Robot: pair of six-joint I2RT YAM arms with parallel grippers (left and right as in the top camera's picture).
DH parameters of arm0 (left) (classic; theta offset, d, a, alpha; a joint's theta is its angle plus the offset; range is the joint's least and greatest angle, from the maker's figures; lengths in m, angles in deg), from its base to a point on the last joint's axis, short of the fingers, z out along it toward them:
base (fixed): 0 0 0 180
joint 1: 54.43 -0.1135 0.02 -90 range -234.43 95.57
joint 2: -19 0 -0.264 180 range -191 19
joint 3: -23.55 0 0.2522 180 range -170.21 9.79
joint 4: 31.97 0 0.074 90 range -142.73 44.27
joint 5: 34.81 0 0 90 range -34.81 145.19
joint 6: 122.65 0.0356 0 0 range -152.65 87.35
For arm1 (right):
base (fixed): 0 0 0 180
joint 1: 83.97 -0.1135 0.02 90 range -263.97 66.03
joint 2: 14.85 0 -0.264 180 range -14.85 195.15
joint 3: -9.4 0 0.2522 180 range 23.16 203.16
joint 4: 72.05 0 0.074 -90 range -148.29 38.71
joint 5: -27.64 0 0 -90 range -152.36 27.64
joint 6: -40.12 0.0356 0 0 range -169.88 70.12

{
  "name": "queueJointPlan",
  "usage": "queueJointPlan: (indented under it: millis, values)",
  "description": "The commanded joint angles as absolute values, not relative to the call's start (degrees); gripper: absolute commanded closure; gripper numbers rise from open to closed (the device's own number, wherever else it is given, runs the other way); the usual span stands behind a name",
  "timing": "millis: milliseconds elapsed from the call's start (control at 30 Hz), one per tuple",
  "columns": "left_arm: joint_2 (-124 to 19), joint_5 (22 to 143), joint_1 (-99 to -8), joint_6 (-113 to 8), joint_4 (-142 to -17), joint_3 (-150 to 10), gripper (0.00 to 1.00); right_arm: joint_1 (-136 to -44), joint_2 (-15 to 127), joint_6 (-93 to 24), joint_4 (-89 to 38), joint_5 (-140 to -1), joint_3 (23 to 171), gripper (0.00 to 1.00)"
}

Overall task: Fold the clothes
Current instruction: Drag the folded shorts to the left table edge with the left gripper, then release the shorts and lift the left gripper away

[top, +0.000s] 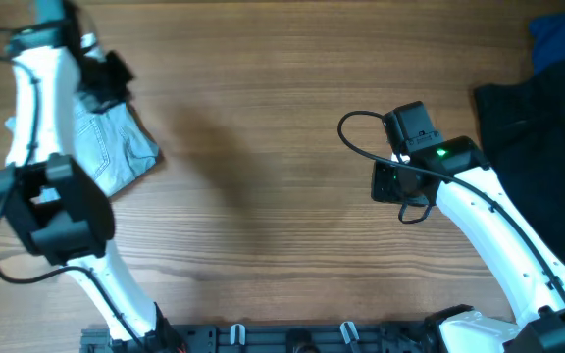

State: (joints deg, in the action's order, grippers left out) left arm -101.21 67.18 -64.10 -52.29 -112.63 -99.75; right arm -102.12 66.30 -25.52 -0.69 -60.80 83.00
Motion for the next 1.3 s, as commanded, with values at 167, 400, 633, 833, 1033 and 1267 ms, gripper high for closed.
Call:
queueJointPlan:
  millis: [167,400,633,833,1033,1267]
  values:
    - [-105.93,60.62,-57.74,-52.62,-117.00,-100.69,0.96,-101.66,65.64,-25.85,0.32,-60.91,84.02,0.60]
    - [-109.88,60.45,-58.55,-52.62,-118.48,-97.25,0.96,-101.66,65.64,-25.87,1.15,-60.91,84.02,0.60]
    - [-110.63,49.89,-61.83,-56.09,-121.02,-91.09,0.96,-101.66,65.64,-25.89,1.57,-60.88,84.02,0.60]
    - [-110.63,48.01,-68.08,-58.02,-127.01,-90.26,0.96,-101.66,65.64,-25.87,1.48,-60.88,84.02,0.60]
    - [-110.43,48.67,-71.49,-57.51,-128.87,-90.26,0.96,-101.66,65.64,-25.87,0.89,-60.88,84.02,0.60]
    - [-108.53,49.35,-68.32,-56.42,-127.99,-90.28,0.96,-101.66,65.64,-25.65,0.80,-61.10,84.02,0.60]
